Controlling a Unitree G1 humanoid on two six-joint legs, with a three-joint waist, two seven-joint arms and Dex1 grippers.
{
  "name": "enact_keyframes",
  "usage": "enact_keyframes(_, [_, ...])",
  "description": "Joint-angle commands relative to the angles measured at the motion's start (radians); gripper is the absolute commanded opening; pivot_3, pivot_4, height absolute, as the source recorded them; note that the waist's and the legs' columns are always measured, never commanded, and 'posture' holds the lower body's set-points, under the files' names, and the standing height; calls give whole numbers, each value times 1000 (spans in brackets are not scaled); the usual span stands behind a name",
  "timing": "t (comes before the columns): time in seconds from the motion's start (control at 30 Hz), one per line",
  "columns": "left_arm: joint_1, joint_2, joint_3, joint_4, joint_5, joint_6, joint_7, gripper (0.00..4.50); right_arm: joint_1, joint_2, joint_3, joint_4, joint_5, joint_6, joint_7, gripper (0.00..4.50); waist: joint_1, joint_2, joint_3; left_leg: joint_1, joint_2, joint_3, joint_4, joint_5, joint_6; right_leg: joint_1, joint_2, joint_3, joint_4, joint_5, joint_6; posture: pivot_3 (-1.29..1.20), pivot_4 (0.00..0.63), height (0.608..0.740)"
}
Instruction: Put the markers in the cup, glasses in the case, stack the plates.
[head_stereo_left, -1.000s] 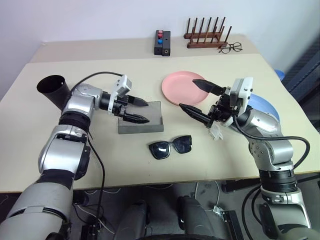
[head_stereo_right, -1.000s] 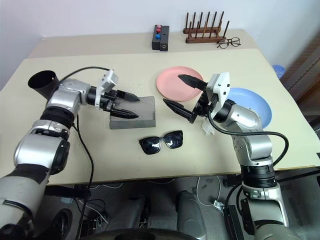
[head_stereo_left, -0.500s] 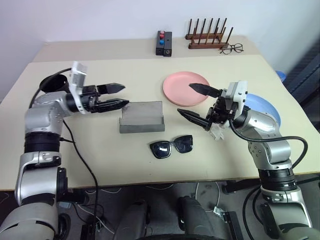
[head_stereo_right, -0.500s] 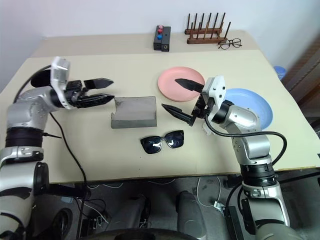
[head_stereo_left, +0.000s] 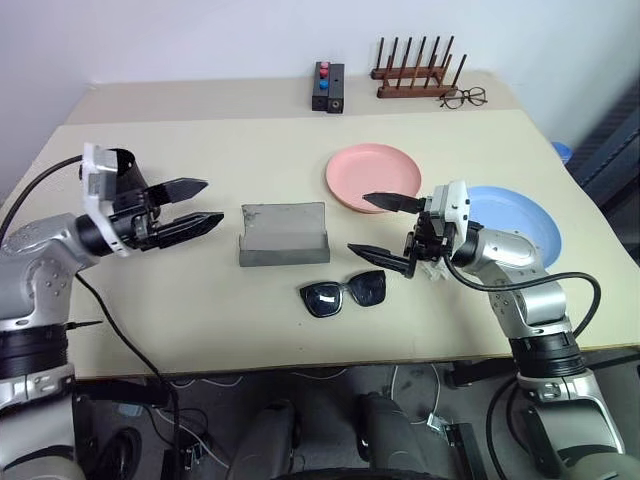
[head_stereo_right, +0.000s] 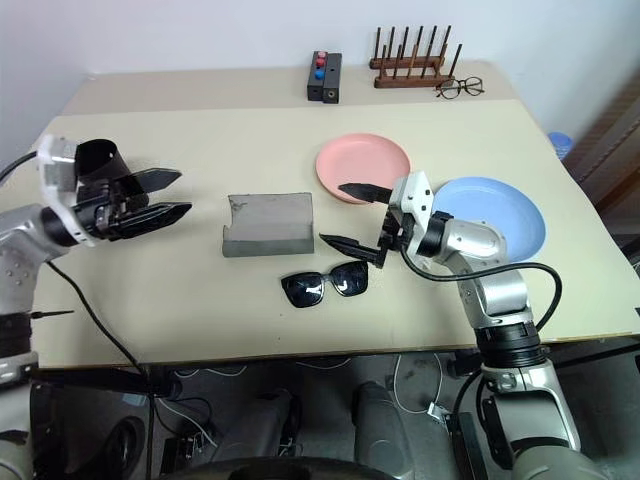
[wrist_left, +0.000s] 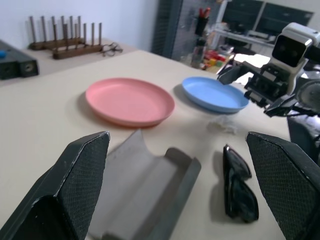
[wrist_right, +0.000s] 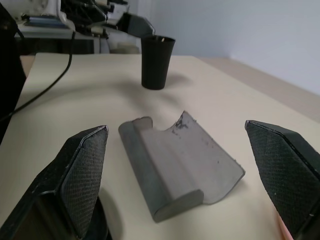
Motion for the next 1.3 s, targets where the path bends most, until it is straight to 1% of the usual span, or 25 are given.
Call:
enact_keyframes(0.03, [43,15,42,-75,-43,0,29,4484,-7,-23,-5,-17,-2,-10,25,4500,1,0,0,0,0,0,0,0,1,0,0,0,0,0,0,0,150,740])
enact_keyframes(0.37, [121,34,45,-146,-116,54,63,4484,7,-62,-10,-21,-3,2,60,4500,1,0,0,0,0,0,0,-1,1,0,0,0,-1,0,0,0,150,740])
enact_keyframes(0.6, [86,27,14,-138,-109,23,69,4484,-8,-77,-6,0,-37,-32,72,4500,2,0,0,0,0,0,0,-1,1,0,0,0,-1,0,0,0,150,740])
enact_keyframes(0.77, [92,28,2,-149,-155,59,36,4484,-14,-86,4,-8,-64,-47,79,4500,1,0,0,0,0,0,0,-1,1,0,0,0,-1,0,0,0,150,740])
enact_keyframes(0.97, [124,64,-23,-168,-178,72,-47,4484,-5,-131,10,-49,-91,-54,98,4500,1,1,0,0,0,0,0,-1,1,0,0,0,-1,0,0,0,150,740])
enact_keyframes(1.1, [130,93,-54,-159,-153,40,-108,4484,11,-190,57,-93,-149,-45,117,4500,2,1,1,0,0,0,-1,-1,1,1,0,0,-2,0,0,0,150,740])
enact_keyframes(1.2, [132,106,-54,-142,-137,19,-123,4484,16,-210,96,-129,-189,-43,116,4500,1,1,1,0,0,0,-1,-1,1,1,0,0,-2,0,0,0,150,740])
enact_keyframes(1.27, [135,109,-54,-129,-126,-2,-132,4484,5,-219,127,-146,-216,7,108,4500,0,2,1,0,1,0,-1,-1,1,0,0,0,-2,0,0,0,150,740])
enact_keyframes(1.3, [139,111,-53,-126,-123,-7,-135,4484,-3,-220,161,-149,-270,3,91,4500,0,2,1,0,1,0,-1,-1,1,0,0,0,-2,0,0,0,150,740])
